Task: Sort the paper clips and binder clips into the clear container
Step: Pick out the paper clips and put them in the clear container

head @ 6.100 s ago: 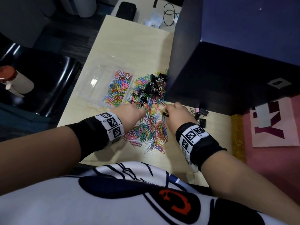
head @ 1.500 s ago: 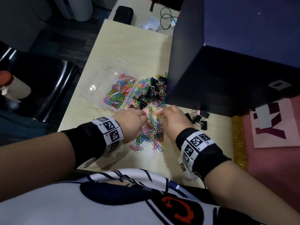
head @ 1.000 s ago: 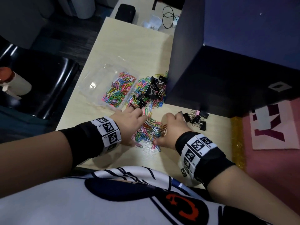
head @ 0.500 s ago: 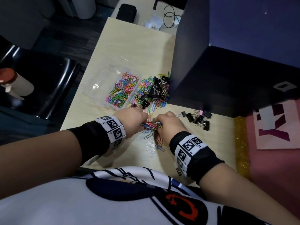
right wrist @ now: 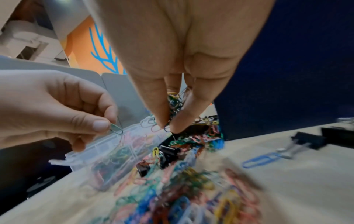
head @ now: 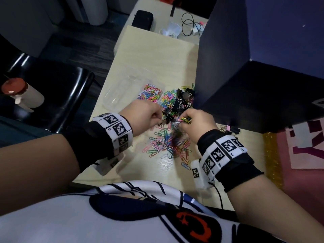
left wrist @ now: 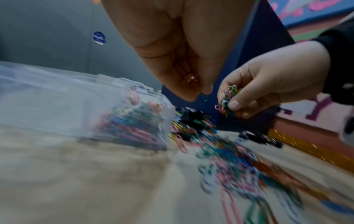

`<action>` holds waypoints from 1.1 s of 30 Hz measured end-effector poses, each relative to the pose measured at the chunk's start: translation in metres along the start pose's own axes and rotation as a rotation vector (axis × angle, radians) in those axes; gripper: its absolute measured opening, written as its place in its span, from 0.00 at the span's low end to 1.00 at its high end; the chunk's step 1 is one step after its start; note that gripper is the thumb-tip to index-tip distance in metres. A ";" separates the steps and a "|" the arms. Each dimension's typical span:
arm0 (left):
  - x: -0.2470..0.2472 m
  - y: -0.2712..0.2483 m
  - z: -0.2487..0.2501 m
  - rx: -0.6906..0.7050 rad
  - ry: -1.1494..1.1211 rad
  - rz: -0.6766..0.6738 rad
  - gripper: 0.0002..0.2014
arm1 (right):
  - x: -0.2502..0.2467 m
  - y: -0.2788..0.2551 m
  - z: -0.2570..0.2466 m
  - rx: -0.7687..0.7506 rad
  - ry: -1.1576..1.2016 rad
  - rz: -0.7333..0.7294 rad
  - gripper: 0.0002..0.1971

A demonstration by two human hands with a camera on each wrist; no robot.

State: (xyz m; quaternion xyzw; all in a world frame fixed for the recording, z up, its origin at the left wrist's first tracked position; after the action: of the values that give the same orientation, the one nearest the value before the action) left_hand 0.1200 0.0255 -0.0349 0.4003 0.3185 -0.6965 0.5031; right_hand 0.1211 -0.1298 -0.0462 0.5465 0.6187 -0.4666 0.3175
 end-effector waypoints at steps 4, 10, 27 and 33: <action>-0.028 0.004 -0.029 -0.124 -0.081 0.102 0.06 | -0.003 0.017 -0.036 -0.044 0.127 0.078 0.08; -0.027 0.009 -0.056 -0.136 0.055 0.013 0.16 | 0.005 0.044 -0.085 -0.126 0.246 0.103 0.17; 0.011 -0.014 -0.052 0.231 0.463 -0.117 0.25 | 0.063 0.046 -0.101 -0.343 -0.291 -0.259 0.31; 0.009 -0.016 -0.047 0.209 0.419 -0.093 0.28 | 0.032 0.039 -0.079 -0.259 -0.051 -0.018 0.25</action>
State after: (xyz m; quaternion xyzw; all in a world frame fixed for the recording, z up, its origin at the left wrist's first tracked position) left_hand 0.1141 0.0663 -0.0650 0.5707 0.3603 -0.6501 0.3491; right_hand 0.1620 -0.0455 -0.0556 0.4834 0.6704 -0.3994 0.3966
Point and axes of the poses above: each hand's wrist, its own y-axis towards the middle knuckle, its own x-axis out of the palm, z = x × y, the point moved 8 cm from there along y, towards the middle knuckle, and after that the axes turned 10 degrees about z, right-handed, at the moved point
